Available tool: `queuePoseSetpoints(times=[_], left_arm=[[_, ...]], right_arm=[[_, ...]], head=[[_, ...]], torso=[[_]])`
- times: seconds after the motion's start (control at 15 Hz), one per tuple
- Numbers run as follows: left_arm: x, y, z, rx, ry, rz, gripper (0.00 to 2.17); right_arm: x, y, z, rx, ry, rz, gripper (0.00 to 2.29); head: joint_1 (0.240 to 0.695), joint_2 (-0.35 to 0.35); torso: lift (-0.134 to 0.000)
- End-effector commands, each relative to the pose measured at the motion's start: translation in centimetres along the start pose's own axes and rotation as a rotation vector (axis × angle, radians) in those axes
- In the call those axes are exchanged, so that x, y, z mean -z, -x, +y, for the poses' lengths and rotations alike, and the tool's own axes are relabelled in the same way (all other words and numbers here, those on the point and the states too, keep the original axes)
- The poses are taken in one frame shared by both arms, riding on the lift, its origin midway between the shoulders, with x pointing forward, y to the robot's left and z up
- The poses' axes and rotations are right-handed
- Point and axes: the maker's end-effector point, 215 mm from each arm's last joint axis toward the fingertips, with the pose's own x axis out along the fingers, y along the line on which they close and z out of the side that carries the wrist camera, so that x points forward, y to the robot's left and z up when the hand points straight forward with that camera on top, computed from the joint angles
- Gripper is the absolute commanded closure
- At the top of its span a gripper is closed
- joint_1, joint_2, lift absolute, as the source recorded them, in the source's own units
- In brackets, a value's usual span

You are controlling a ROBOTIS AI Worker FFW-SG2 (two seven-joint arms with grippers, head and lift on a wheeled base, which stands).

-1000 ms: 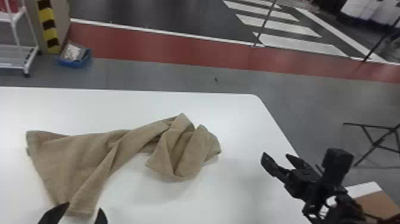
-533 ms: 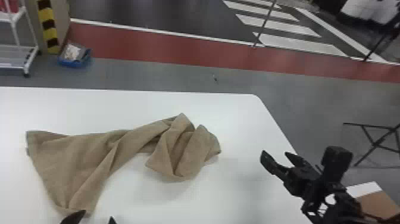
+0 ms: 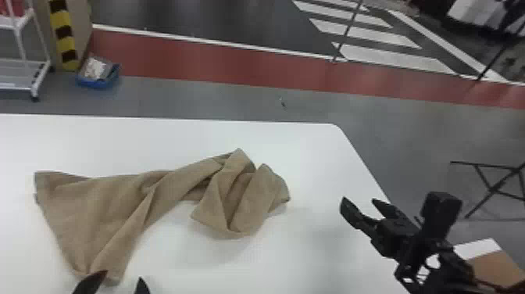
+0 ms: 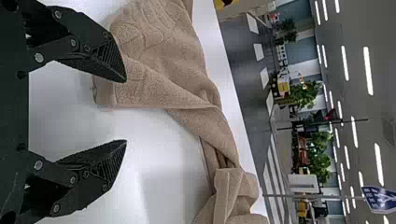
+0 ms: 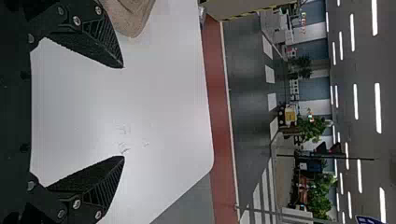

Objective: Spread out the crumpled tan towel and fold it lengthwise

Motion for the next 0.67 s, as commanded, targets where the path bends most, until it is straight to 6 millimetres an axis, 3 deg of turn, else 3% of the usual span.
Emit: queuePoseSetpoints(times=[0.0, 0.4, 0.53, 0.6], left_arm=[[0.3, -0.2, 0.2, -0.005, -0.007, 0.003, 0.51], [1.0, -0.5, 0.9, -0.02, -0.024, 0.012, 0.52], [1.0, -0.5, 0.9, -0.023, -0.027, 0.011, 0.8], [0.8, -0.5, 1.0, -0.03, -0.026, 0.008, 0.82]], right_arm=[[0.0, 0.0, 0.3, -0.009, -0.002, -0.001, 0.21], [-0.4, 0.2, 1.0, -0.033, -0.004, -0.009, 0.21], [-0.5, 0.2, 1.3, -0.041, -0.011, -0.014, 0.21], [-0.7, 0.3, 1.4, -0.045, -0.015, -0.018, 0.21]], head=[[0.695, -0.35], [0.695, -0.35], [0.695, -0.35], [0.695, -0.35]], torso=[[-0.125], [-0.125], [-0.125], [-0.125]])
